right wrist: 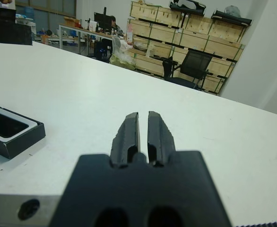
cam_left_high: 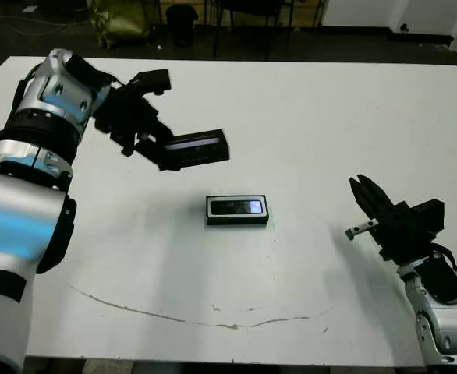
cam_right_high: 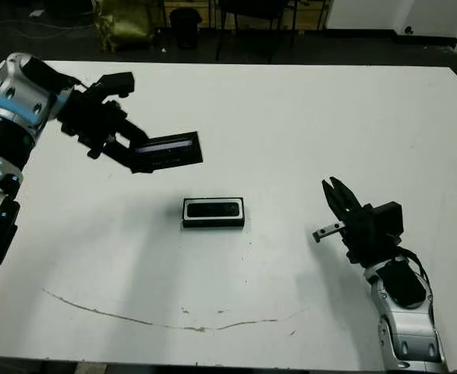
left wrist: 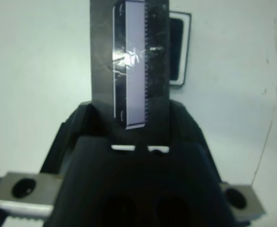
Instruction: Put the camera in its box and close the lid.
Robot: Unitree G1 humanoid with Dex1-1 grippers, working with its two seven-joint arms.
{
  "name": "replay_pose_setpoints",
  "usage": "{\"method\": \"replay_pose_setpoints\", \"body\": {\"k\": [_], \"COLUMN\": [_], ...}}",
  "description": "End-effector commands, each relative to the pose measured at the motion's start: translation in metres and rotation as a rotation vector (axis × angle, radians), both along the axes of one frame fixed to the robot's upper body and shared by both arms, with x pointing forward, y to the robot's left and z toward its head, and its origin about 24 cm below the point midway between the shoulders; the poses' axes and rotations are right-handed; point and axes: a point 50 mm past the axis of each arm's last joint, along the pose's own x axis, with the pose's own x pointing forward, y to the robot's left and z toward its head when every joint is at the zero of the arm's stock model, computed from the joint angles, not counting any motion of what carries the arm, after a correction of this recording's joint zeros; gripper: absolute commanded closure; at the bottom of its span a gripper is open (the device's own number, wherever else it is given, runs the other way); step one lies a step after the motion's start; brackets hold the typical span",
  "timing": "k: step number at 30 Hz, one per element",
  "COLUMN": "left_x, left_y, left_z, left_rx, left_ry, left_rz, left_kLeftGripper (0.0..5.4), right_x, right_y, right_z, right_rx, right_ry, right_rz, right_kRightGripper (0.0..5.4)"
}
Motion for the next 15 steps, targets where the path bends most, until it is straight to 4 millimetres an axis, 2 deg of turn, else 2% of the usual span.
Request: {"method": "replay_pose_setpoints", "body": {"k": [1, 8, 15], "left_x": [-0.008, -0.025, -0.032], "left_y": [-0.004, -0.014, -0.018], "left_z": [-0.016, -0.032, -0.042], "left_rx": [0.008, -0.02, -0.013], "left_ry": [0.048, -0.026, -0.077], "left_rz": [-0.013, -0.047, -0.034], "left_kLeftGripper": [3.03, 3.03, 3.03], "right_x": [-0.003, -0.005, -0.005], "right_y": [0.0, 0.001, 0.002], "right_z": [-0.004, -0.006, -0.006], "right_rx": [-0.005, -0.008, 0.001], "right_ry": [0.017, 0.007, -0.009], "right_rz": [-0.003, -0.009, 0.002], "right_kRightGripper": [5.4, 5.4, 5.4]}}
